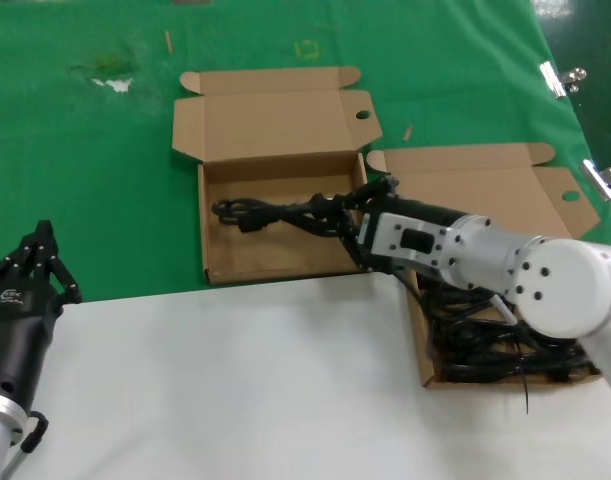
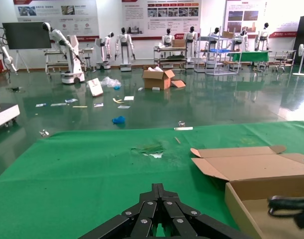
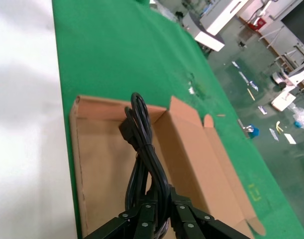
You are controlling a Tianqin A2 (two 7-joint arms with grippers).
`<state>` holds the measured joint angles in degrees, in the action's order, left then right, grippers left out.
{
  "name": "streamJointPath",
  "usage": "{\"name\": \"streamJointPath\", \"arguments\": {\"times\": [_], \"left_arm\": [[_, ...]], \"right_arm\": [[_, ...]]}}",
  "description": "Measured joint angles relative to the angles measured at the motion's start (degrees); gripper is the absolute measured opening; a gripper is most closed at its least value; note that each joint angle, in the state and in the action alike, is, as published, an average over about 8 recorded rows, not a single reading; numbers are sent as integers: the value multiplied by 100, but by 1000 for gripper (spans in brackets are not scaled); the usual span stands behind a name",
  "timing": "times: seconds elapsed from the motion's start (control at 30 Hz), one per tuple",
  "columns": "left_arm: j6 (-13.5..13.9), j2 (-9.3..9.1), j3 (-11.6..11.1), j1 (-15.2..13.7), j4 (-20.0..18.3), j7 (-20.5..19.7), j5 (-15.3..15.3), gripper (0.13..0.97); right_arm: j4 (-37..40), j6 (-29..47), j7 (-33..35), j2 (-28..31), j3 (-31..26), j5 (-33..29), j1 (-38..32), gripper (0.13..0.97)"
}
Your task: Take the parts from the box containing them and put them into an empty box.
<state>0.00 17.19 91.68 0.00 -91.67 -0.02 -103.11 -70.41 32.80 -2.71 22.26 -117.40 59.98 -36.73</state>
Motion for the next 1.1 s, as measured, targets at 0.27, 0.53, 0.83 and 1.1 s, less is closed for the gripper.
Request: {"name": "streamJointPath", "arguments": {"times": [0.27,0.53,0.83,1.1], "left_arm": [[0,0,0,0,0,0,0,140],[0,0,0,0,0,0,0,140],[0,0,0,0,0,0,0,140],[0,0,0,0,0,0,0,140]], "right_arm": [[977,-455,663,-462,-129,34,-232,170],[1722,-813,1305,-687,-137,354,-474,170],[2065,-983,1653,-761,-91,642,-571,188],[2018,-992,1715,-716,-60,750,-509,246]]}}
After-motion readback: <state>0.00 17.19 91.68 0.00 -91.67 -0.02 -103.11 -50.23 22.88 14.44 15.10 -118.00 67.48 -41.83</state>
